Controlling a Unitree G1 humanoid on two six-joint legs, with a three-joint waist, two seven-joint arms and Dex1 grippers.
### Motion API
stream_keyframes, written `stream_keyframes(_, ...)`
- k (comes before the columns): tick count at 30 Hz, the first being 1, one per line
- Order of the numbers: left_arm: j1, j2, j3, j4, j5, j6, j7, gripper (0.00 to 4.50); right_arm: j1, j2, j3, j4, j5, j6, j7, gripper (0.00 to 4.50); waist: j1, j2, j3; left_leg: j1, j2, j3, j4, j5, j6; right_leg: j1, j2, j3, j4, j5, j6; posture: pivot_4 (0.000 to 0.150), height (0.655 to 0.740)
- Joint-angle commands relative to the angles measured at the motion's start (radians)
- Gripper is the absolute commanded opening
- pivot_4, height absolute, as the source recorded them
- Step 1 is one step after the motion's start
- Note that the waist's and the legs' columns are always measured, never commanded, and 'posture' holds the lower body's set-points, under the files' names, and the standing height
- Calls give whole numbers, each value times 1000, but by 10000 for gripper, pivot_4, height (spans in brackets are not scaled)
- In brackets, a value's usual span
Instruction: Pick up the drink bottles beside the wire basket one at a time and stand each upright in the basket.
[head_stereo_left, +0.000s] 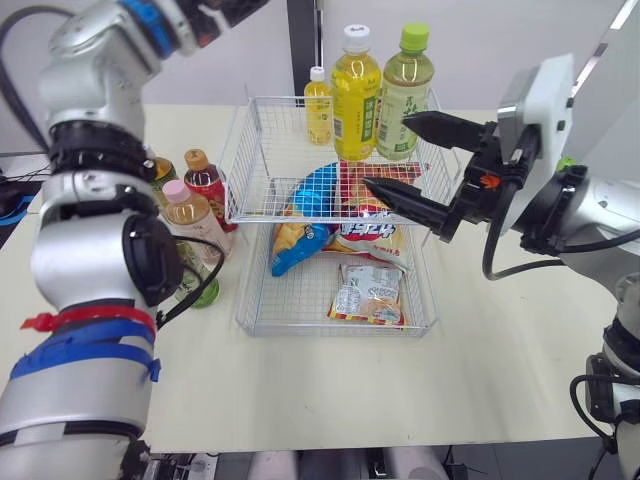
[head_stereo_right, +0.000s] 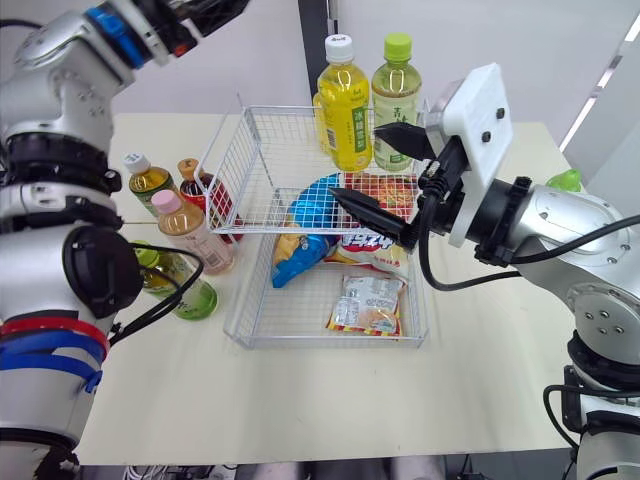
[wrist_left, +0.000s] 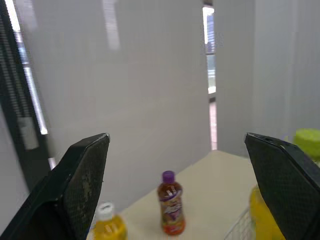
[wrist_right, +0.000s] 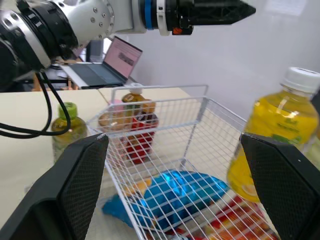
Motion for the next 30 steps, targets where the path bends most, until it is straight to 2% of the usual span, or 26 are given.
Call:
stream_keyframes(1,106,81,71,-258,-45,101,96,44792,-43,15,39,35,-36,-75,90,45000,-2,0,0,0,0,0,0,0,0,0,0,0,0,0,0,1500,7400)
stream_keyframes(5,404,188,191,-604,-97,268,166,44792,-76,66,99,120,-80,-144,187,45000,-6,0,0,1,1,-2,0,0,-1,0,0,1,1,0,0,1500,7400)
stream_keyframes(8,604,243,312,-784,-133,362,206,44792,-98,96,126,180,-113,-187,246,45000,-7,0,0,2,1,-2,0,1,-2,0,0,1,1,0,0,1500,7400)
stream_keyframes(14,946,229,566,-1036,-224,516,247,44792,-135,153,159,290,-177,-254,333,45000,9,0,0,3,1,-2,0,2,-3,2,-1,1,2,1,-1,1500,7400)
stream_keyframes(24,1307,87,801,-1193,-374,578,295,44792,-139,181,145,320,-222,-275,377,45000,17,-2,-2,5,1,-3,0,2,-4,3,-1,0,3,1,-2,1500,7400)
stream_keyframes(27,1354,79,798,-1183,-392,550,303,44792,-141,184,141,323,-229,-270,375,45000,16,-3,-2,6,2,-2,0,2,-4,3,0,0,3,1,-2,1500,7400)
stream_keyframes(30,1323,90,739,-1149,-396,525,327,44792,-141,182,137,323,-233,-267,374,45000,19,-3,-2,7,2,-2,0,2,-4,5,0,-1,3,2,-3,1500,7400)
